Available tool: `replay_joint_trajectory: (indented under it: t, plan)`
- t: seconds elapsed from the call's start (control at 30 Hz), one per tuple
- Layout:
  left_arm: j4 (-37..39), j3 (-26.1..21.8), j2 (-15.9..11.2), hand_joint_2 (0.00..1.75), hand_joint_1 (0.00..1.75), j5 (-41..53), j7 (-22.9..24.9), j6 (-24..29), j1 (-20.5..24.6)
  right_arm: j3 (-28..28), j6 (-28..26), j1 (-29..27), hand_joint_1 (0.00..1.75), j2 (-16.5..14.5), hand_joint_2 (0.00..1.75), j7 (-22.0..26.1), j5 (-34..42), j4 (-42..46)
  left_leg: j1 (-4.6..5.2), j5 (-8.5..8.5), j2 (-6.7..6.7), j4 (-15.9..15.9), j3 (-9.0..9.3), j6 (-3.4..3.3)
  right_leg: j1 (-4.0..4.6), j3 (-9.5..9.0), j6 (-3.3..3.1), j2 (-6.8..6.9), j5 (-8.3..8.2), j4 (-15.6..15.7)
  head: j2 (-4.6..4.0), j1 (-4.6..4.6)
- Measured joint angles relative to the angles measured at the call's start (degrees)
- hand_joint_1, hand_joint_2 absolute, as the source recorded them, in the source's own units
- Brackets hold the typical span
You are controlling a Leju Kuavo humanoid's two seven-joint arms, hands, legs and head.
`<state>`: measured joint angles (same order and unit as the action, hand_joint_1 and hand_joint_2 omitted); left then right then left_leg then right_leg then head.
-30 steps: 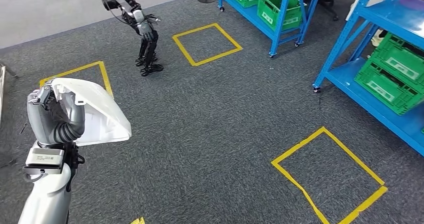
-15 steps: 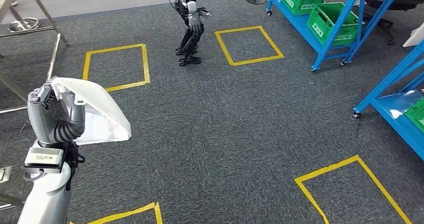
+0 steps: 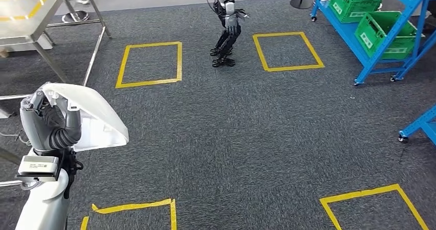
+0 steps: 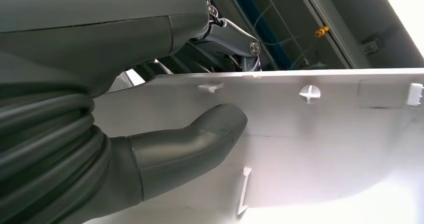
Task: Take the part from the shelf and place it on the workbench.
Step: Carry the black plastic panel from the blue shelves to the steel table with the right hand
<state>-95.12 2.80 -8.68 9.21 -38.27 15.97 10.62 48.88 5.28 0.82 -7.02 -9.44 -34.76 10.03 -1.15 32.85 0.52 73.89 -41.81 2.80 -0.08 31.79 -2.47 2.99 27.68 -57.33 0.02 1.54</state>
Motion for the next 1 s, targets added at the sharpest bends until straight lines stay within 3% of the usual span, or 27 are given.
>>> replay_joint_trajectory:
  t: [0.03,0.07,0.13,0.17,0.2,0.27,0.33,0.4,0.47,0.5,0.53,0.57,0.63,0.7,0.77,0.8,0.87,0.93,1.0]
  plan:
    - [0.1,0.0,0.0,1.75,1.75,-0.1,-0.1,0.1,-0.1,0.0,0.0,0.0,0.00,0.0,0.00,0.0,0.0,0.0,-0.12,-1.03,-0.31,-1.3,0.84,0.15,-0.02,0.00,0.10,0.81,0.07,-0.1,0.00,0.00]
    - [0.1,0.0,-0.1,1.75,1.75,-0.2,-0.2,0.3,-0.2,0.0,0.0,0.0,0.00,0.0,0.00,0.0,0.0,0.0,-0.22,-2.70,-1.00,-4.5,2.78,0.28,-0.06,-0.02,0.27,1.55,0.19,-0.2,0.00,0.00]
    - [0.1,0.0,-0.2,1.75,1.75,-0.2,-0.5,0.7,-0.5,0.0,0.0,0.0,0.00,0.1,0.00,0.0,0.0,0.0,-0.24,-5.19,-3.84,-12.2,7.13,0.22,0.06,-0.11,0.86,2.75,0.64,-0.7,0.00,0.02]
    - [0.0,0.0,-0.3,1.75,1.75,-0.2,-0.6,0.9,-0.7,0.0,-0.1,0.0,0.00,0.2,0.00,0.0,0.2,0.0,-0.16,-5.67,-4.73,-14.4,8.39,-0.10,0.17,-0.19,1.23,3.26,0.87,-0.9,0.00,-0.02]
    - [-0.1,0.0,-0.3,1.75,1.75,-0.2,-0.7,1.1,-0.9,0.0,-0.2,0.0,0.00,0.3,0.00,0.1,0.3,0.0,-0.01,-5.67,-5.04,-15.3,8.82,-0.53,0.27,-0.30,1.61,3.79,1.04,-1.0,0.00,-0.05]
    - [-0.5,0.0,-0.3,1.75,1.75,-0.2,-0.9,1.5,-1.5,0.0,-0.3,0.1,0.00,0.3,0.00,0.2,0.6,0.0,0.20,-5.86,-3.50,-15.2,8.56,-1.47,0.21,-0.53,2.28,4.91,1.20,-1.0,0.00,-0.15]
    - [-0.9,0.0,-0.4,1.75,1.75,-0.1,-0.9,1.7,-1.8,0.0,-0.4,0.1,0.00,0.3,0.00,0.6,0.7,0.0,0.14,-6.18,-2.09,-15.3,8.33,-2.14,-0.19,-0.20,2.96,2.89,2.23,-2.2,0.00,-0.22]
    - [-1.3,0.0,-0.3,1.75,1.75,-0.1,-0.9,1.9,-1.8,0.0,-0.3,0.0,0.00,0.2,0.00,1.0,0.8,-0.1,0.04,-6.44,-0.72,-15.4,8.13,-2.68,-0.49,2.35,3.37,-1.08,5.55,-7.7,0.00,-0.39]
    - [-1.4,0.1,-0.3,1.75,1.75,0.0,-0.8,2.0,-1.8,0.0,-0.2,-0.1,0.00,0.0,0.00,1.1,0.8,-0.1,0.20,-6.54,0.82,-15.4,7.90,-2.97,-0.45,6.23,3.33,-2.60,8.72,-15.3,0.00,-0.48]
    - [-1.4,0.1,-0.2,1.75,1.75,0.0,-0.8,2.0,-1.9,0.0,-0.3,-0.2,0.00,0.0,0.00,1.1,0.8,-0.1,0.29,-6.55,1.67,-15.3,7.83,-3.03,-0.39,7.33,3.19,-2.76,8.88,-17.2,0.00,-0.48]
    - [-1.5,0.1,-0.2,1.75,1.75,0.1,-0.7,2.0,-1.9,0.0,-0.3,-0.2,0.00,0.0,0.00,1.1,0.7,-0.1,0.36,-6.56,2.57,-15.2,7.80,-3.03,-0.33,7.34,2.95,-2.92,7.81,-16.8,0.00,-0.48]
    - [-1.6,0.1,-0.2,1.75,1.75,0.2,-0.6,2.1,-1.9,0.0,-0.4,-0.2,0.00,0.0,0.00,1.1,0.7,-0.1,0.38,-6.56,3.45,-15.1,7.80,-3.02,-0.27,6.30,2.65,-3.30,5.84,-14.2,0.00,-0.48]
    - [-2.1,0.1,-0.2,1.75,1.75,0.3,-0.3,2.4,-2.0,0.0,-0.5,-0.2,0.00,0.0,0.00,1.1,0.6,-0.1,0.39,-6.59,5.06,-15.0,7.74,-2.82,-0.22,2.83,2.01,-5.72,1.86,-6.4,0.00,-0.49]
    - [-2.4,0.1,-0.2,1.75,1.75,0.4,-0.1,2.5,-2.1,0.0,-0.7,-0.1,0.00,0.0,0.00,1.1,0.6,-0.1,0.28,-6.77,6.45,-15.0,7.46,-2.19,-0.12,0.97,1.82,-7.48,0.53,-2.1,0.00,-0.51]
    - [-2.8,0.1,-0.3,1.75,1.75,0.4,0.1,2.6,-2.4,0.0,-0.8,0.1,0.00,0.0,0.00,1.1,0.6,-0.1,0.08,-7.13,7.79,-15.3,7.12,-1.31,0.00,0.75,1.67,-6.60,0.47,-1.5,0.00,-0.54]
    - [-3.1,0.1,-0.3,1.75,1.75,0.5,0.2,2.6,-2.6,0.0,-0.8,0.1,0.00,-0.1,0.00,1.1,0.6,-0.1,0.06,-7.14,7.44,-15.3,6.93,-1.05,-0.04,0.58,1.38,-5.81,0.26,-1.2,0.00,-0.53]
    - [-3.5,0.1,-0.5,1.75,1.75,0.6,0.2,2.6,-2.7,0.0,-0.9,0.2,0.00,-0.2,0.00,1.1,0.6,-0.1,0.33,-5.63,4.28,-12.9,5.70,-0.75,-0.21,0.24,0.63,-4.16,-0.17,-0.4,0.00,-0.32]
    - [-3.6,0.2,-0.5,1.75,1.75,0.6,0.4,2.7,-2.7,0.0,-0.9,0.1,0.00,-0.3,0.00,1.1,0.7,-0.1,0.44,-2.01,0.78,-6.3,2.80,-0.56,-0.09,0.17,0.21,-2.57,-0.22,-0.2,0.00,-0.10]
    - [-3.6,0.2,-0.5,1.75,1.75,0.8,0.5,2.7,-2.8,0.0,-0.8,0.0,0.00,-0.4,0.00,1.1,0.8,-0.1,0.31,0.22,0.00,-0.4,0.19,-0.21,0.00,0.23,0.15,-0.85,-0.15,-0.2,0.00,-0.08]
